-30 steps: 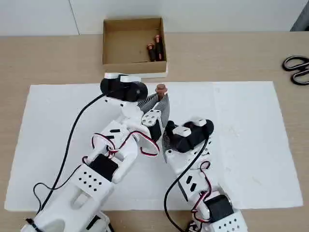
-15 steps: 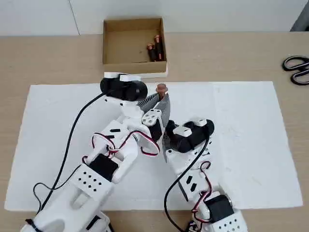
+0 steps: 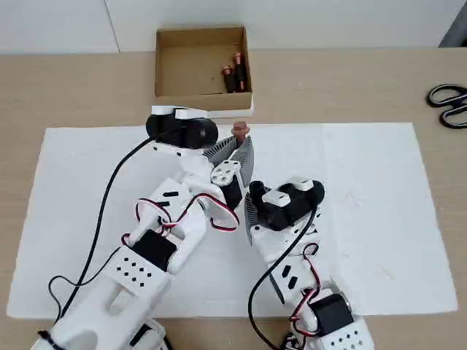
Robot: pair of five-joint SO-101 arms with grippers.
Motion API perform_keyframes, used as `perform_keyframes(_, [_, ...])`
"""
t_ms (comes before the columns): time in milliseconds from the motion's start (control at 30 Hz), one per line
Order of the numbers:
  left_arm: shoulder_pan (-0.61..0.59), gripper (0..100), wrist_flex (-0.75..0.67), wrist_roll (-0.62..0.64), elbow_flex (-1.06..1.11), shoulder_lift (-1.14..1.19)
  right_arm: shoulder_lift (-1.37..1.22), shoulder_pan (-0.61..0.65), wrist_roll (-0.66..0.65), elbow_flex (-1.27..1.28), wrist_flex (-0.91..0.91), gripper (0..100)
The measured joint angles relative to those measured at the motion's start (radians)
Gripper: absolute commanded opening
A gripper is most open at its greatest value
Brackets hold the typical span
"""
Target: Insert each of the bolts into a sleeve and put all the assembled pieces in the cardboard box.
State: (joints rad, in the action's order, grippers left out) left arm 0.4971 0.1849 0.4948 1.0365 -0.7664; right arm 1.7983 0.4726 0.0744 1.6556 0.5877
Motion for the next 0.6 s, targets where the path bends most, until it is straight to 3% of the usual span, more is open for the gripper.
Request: perform_keyframes(600, [0.048, 1, 0.0, 0.0, 0.0, 0.0, 0.0, 0.002, 0.0, 0.0, 0.0, 0.4])
